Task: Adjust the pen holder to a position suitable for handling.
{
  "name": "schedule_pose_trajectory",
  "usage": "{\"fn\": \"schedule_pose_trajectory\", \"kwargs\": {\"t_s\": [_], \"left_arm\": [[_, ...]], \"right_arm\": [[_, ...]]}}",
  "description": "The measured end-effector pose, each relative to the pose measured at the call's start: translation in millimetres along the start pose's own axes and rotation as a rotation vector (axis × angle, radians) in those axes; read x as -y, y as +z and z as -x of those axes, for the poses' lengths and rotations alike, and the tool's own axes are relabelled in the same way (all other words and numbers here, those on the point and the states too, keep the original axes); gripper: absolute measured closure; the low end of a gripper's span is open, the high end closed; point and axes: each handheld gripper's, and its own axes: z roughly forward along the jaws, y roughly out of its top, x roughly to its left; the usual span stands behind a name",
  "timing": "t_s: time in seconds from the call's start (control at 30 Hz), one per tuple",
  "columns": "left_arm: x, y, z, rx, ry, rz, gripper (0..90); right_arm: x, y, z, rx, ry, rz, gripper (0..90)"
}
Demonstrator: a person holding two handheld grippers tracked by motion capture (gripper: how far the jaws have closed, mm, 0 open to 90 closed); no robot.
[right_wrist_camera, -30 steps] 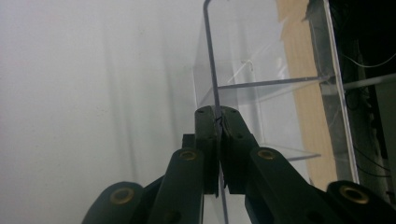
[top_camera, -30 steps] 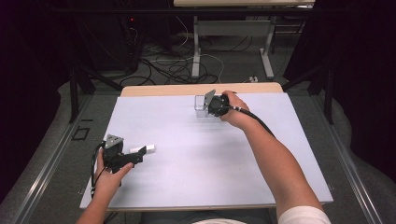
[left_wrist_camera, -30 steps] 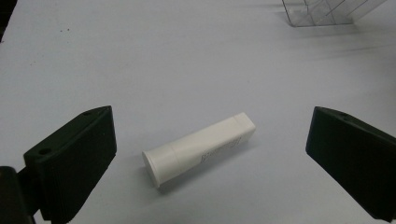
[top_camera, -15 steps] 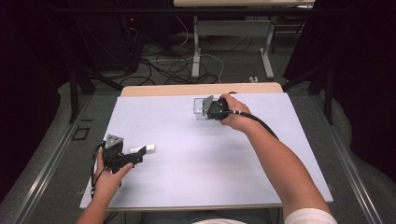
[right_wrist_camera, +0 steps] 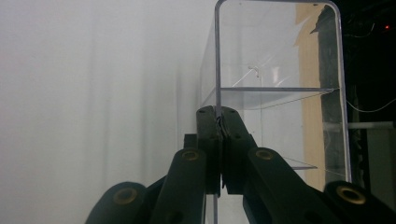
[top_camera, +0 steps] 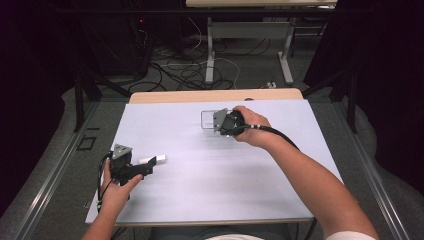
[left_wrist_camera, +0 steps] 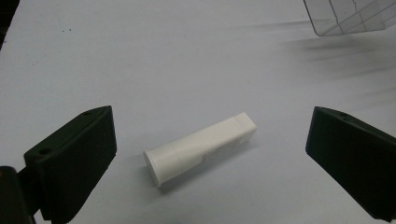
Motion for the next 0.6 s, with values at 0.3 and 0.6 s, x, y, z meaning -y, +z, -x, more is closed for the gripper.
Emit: {"fn": "schedule_pose_trajectory", "kwargs": {"t_s": [0.3, 0.6], "left_arm": [[0.3, 1.0, 0.0, -0.002, -0.004, -0.004, 1.8], [0.4, 1.0, 0.4, -0.002, -0.001, -0.005, 1.8]], "right_arm": [[-0.1, -13.7, -22.4, -0.057, 0.053, 0.029, 88.2], [-7.3, -17.8, -41.0, -0.125, 0.060, 0.017, 87.9]]}}
